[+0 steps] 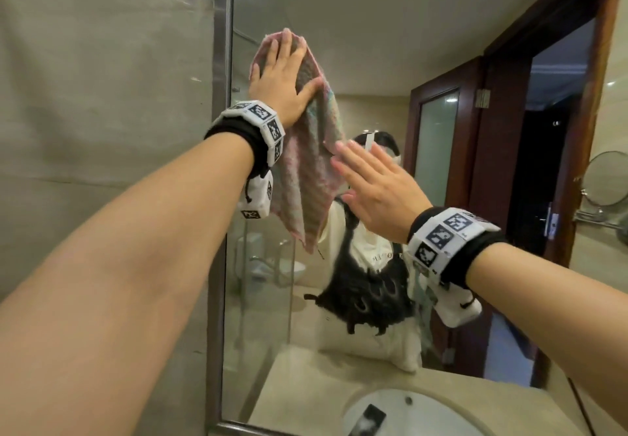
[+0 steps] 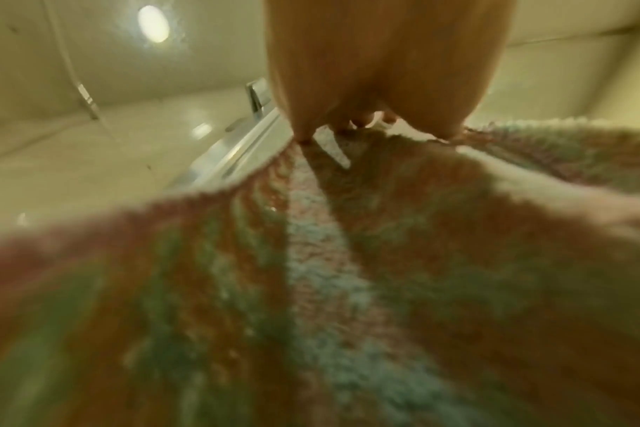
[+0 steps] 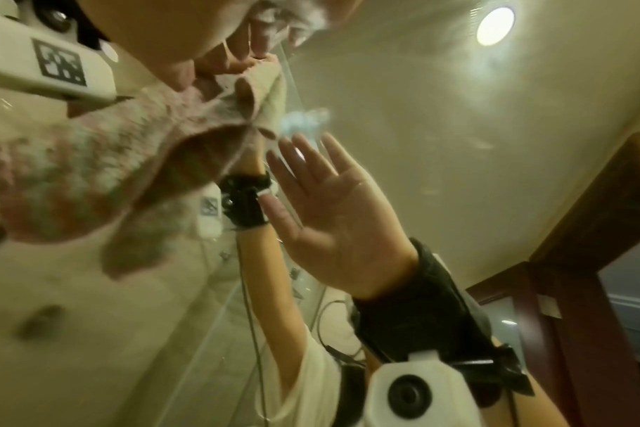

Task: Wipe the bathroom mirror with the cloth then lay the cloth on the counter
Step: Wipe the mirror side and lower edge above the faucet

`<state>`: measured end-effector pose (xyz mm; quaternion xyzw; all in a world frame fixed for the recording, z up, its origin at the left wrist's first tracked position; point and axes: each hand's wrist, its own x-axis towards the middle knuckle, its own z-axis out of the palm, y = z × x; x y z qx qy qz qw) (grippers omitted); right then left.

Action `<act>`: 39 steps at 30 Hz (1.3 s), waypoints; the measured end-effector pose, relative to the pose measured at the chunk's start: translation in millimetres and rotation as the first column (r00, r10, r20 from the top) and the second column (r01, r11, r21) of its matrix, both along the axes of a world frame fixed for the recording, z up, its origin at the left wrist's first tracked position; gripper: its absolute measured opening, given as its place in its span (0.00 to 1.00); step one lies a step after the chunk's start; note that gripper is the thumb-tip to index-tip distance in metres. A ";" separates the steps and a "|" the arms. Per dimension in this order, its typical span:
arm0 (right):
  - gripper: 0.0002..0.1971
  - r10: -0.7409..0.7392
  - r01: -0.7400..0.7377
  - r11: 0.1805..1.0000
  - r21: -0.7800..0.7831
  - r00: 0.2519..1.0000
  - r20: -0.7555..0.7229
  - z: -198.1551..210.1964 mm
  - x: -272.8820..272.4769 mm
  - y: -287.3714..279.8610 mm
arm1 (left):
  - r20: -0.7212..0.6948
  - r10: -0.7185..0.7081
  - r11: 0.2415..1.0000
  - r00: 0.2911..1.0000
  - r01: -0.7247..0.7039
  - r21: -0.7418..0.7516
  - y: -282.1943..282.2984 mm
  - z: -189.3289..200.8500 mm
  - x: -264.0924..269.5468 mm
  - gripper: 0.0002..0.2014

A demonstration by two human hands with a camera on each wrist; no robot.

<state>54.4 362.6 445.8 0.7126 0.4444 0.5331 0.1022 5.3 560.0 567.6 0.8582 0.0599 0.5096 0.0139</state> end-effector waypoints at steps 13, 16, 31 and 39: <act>0.34 -0.300 0.335 0.930 0.154 0.930 -0.213 79.7 -18.9 53.7 | 0.017 -0.059 0.998 0.998 0.060 -0.022 50.7 -14.2 -10.4 0.33; 0.30 -0.291 0.325 0.932 0.158 0.934 -0.206 108.6 -16.7 57.5 | 0.033 -0.037 0.999 0.999 0.037 -0.026 44.1 -13.9 -8.6 0.32; 0.30 -0.265 0.255 0.952 -0.172 0.963 -0.042 110.6 -29.6 86.2 | 0.112 -0.031 0.999 0.993 0.032 -0.010 44.9 -60.1 -7.2 0.31; 0.28 -0.054 0.048 0.969 -0.242 0.998 -0.017 26.1 -16.3 54.6 | 0.038 -0.127 0.986 0.991 0.130 -0.103 29.2 -52.5 -13.7 0.29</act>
